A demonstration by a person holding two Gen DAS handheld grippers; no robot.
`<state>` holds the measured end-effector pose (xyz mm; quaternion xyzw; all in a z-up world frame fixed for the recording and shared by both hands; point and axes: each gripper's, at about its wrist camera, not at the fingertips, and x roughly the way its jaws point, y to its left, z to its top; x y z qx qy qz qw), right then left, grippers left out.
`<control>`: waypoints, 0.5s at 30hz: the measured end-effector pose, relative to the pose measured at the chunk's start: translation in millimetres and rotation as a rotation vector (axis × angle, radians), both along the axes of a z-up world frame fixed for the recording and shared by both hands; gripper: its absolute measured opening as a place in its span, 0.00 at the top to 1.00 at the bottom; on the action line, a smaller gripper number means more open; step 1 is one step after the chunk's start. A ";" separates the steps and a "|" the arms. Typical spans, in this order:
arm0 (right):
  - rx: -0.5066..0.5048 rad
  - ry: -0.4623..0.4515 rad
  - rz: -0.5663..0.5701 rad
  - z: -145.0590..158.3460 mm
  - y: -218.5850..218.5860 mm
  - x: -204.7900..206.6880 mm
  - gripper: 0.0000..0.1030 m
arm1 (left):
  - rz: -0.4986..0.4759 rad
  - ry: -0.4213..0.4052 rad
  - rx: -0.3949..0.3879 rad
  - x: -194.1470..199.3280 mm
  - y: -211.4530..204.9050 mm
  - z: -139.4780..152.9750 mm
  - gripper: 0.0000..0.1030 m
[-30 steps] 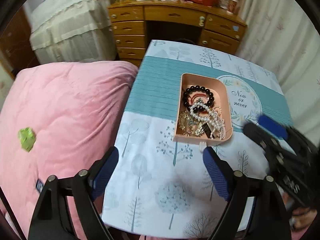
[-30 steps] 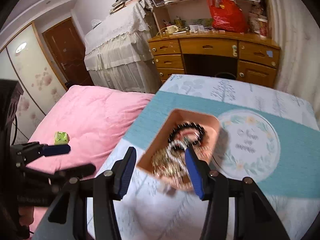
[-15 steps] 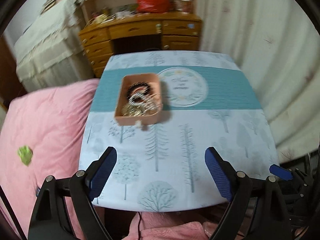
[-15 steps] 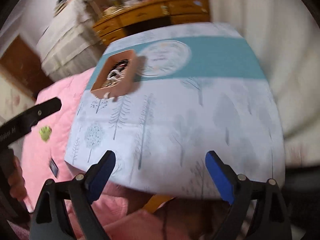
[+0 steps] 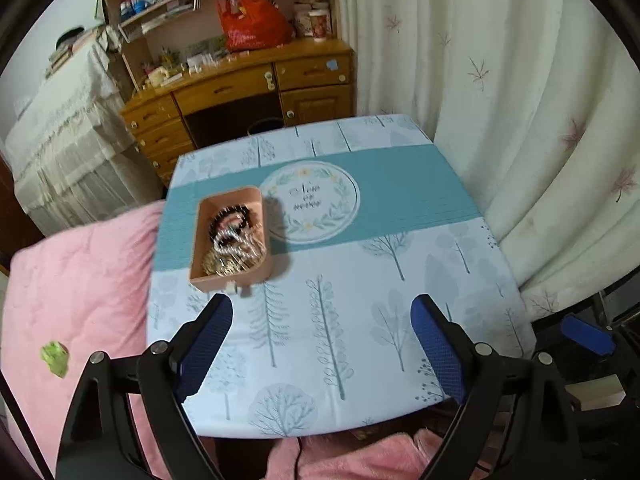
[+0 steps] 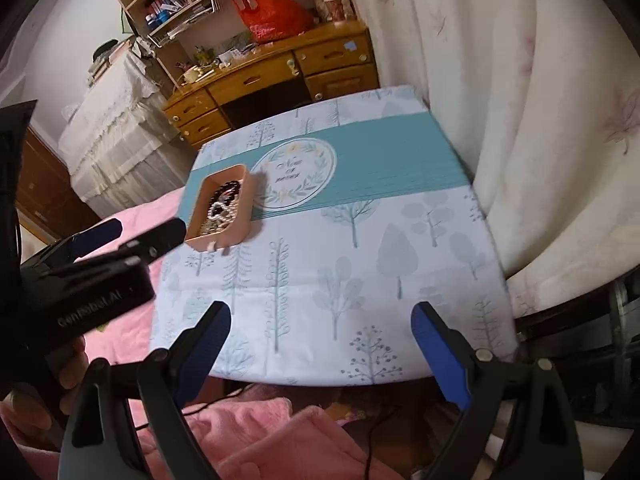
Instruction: Organize jewelry
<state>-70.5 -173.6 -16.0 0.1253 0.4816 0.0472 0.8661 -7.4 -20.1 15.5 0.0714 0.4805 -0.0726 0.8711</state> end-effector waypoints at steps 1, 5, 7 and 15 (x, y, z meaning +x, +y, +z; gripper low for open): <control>0.020 -0.013 0.000 0.5 0.4 -0.6 0.10 | 0.013 0.010 -0.009 0.5 3.2 -3.3 0.11; -0.007 -0.018 -0.003 -0.7 6.5 1.2 0.04 | 0.056 0.002 -0.017 0.9 14.4 -10.4 0.09; -0.009 -0.013 0.003 -3.7 9.9 4.7 0.02 | 0.063 -0.010 -0.021 0.6 17.1 -10.7 0.09; -0.012 -0.012 0.003 -8.7 12.4 16.0 0.00 | 0.130 -0.044 -0.027 -2.4 34.5 -8.0 0.01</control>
